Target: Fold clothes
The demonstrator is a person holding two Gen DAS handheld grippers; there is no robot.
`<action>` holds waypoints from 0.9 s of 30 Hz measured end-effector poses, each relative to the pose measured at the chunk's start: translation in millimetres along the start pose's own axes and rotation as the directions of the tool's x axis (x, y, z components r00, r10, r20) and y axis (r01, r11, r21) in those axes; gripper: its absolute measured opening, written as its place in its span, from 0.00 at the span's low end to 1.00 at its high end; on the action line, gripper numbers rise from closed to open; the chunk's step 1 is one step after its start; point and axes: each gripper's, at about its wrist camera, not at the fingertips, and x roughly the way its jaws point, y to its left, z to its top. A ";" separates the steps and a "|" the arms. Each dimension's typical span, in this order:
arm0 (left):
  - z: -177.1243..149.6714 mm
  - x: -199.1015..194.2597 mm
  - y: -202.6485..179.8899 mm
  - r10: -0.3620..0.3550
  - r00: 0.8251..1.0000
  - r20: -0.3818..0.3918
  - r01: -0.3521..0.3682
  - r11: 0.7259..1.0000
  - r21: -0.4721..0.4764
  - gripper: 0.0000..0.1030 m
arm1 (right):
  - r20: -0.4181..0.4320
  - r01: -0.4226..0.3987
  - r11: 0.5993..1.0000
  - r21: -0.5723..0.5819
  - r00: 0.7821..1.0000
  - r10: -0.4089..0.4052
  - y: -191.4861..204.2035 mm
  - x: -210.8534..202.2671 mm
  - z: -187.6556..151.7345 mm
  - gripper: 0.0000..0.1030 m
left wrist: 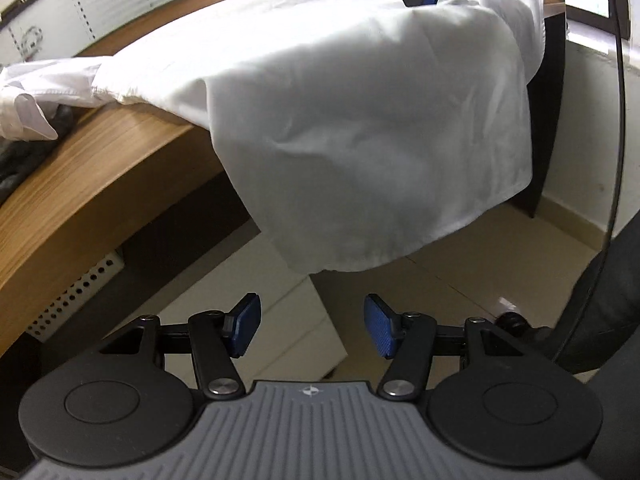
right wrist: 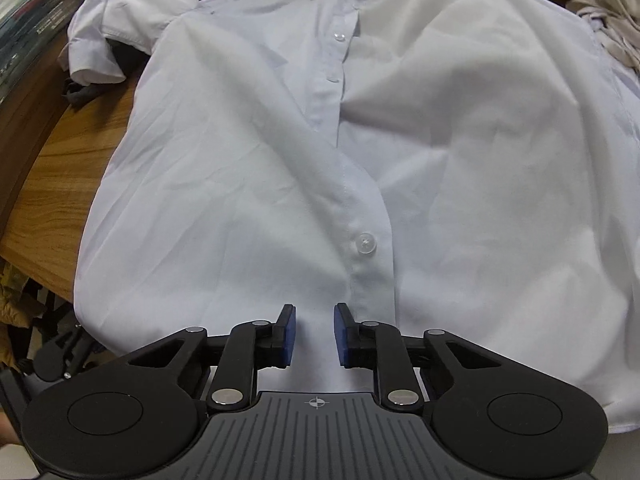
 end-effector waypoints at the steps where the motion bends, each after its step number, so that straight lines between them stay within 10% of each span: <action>1: -1.3 2.9 -0.8 0.005 1.000 0.009 -0.005 1.000 0.001 0.62 | -0.005 0.002 1.000 -0.002 1.000 -0.002 0.3 -0.4 1.2 0.18; 8: 5.3 -4.9 4.5 0.025 0.988 0.151 -0.020 0.999 -0.038 0.60 | -0.025 0.025 0.999 -0.047 0.999 -0.026 10.2 1.0 4.7 0.19; 15: 24.1 -39.8 5.8 0.037 0.969 0.243 -0.022 0.998 -0.065 0.12 | -0.020 0.011 1.000 -0.026 1.000 -0.012 6.0 -0.9 4.2 0.19; 27: 74.3 -117.5 48.9 -0.133 0.991 -0.029 0.107 0.892 -0.439 0.04 | 0.005 -0.034 0.999 0.019 0.999 0.034 -3.8 -2.7 1.2 0.18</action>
